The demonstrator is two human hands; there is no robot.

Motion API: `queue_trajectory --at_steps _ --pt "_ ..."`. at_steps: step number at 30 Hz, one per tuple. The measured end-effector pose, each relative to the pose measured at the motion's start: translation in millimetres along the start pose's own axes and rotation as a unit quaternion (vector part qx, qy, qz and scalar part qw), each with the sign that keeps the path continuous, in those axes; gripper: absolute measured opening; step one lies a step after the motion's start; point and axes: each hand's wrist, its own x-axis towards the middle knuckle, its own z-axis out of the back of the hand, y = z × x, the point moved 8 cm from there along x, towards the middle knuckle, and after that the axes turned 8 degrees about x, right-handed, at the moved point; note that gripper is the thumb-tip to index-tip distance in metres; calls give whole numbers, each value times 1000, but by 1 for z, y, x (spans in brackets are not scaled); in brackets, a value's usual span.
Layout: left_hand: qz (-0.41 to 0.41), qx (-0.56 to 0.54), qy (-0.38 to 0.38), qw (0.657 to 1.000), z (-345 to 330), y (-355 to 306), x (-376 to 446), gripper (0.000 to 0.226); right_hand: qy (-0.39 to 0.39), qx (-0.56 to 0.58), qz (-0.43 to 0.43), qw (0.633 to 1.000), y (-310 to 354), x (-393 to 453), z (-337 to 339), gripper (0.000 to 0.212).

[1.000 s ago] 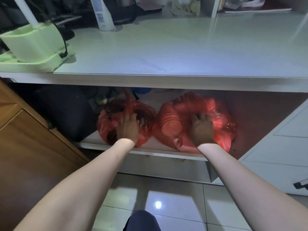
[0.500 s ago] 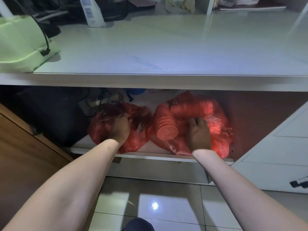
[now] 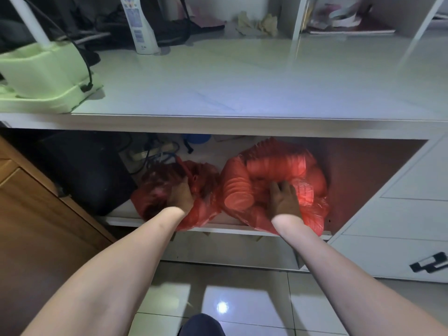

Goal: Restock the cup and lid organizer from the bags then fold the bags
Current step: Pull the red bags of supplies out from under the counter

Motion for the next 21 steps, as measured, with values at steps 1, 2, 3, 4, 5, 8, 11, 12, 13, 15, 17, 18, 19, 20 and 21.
queue_trajectory --at_steps 1,2,3,4,5,8,11,12,13,15,17,18,19,20,21 --pt "-4 15 6 1000 1 0 -2 31 8 10 -9 1000 0 -2 1 51" --pt "-4 26 12 1000 3 0 -4 26 21 24 -18 999 2 -4 5 50" --pt "-1 34 16 999 6 0 -7 25 28 46 -25 998 5 -6 11 46" --pt "-1 41 17 999 8 0 -10 26 31 64 -25 997 9 -7 17 42" --pt "-1 47 16 999 11 -2 -13 27 41 78 -31 996 12 -8 22 40" --pt "-14 72 -8 997 25 -12 -24 34 70 109 -65 990 23 -17 37 46" --pt "-26 106 -80 991 46 -24 -39 33 44 136 -25 989 43 -29 57 54" --pt "-31 103 -102 989 52 -27 -45 31 41 143 -21 989 47 -32 62 56" --pt "-36 100 -125 986 57 -27 -50 30 39 147 -15 988 52 -33 67 58" --pt "-33 92 -146 984 66 -22 -60 26 44 130 1 991 63 -31 77 62" --pt "-15 80 -119 990 76 -18 -69 26 86 112 -51 989 63 -31 80 60" --pt "-8 76 -105 992 83 -17 -75 27 98 100 -78 987 62 -33 82 50" --pt "-5 80 -96 992 91 -19 -82 30 97 90 -90 987 63 -37 88 36" --pt "-3 95 -84 992 99 -21 -90 32 83 89 -91 988 64 -42 95 24" --pt "3 118 -71 990 108 -24 -97 32 65 100 -89 989 66 -47 102 20"
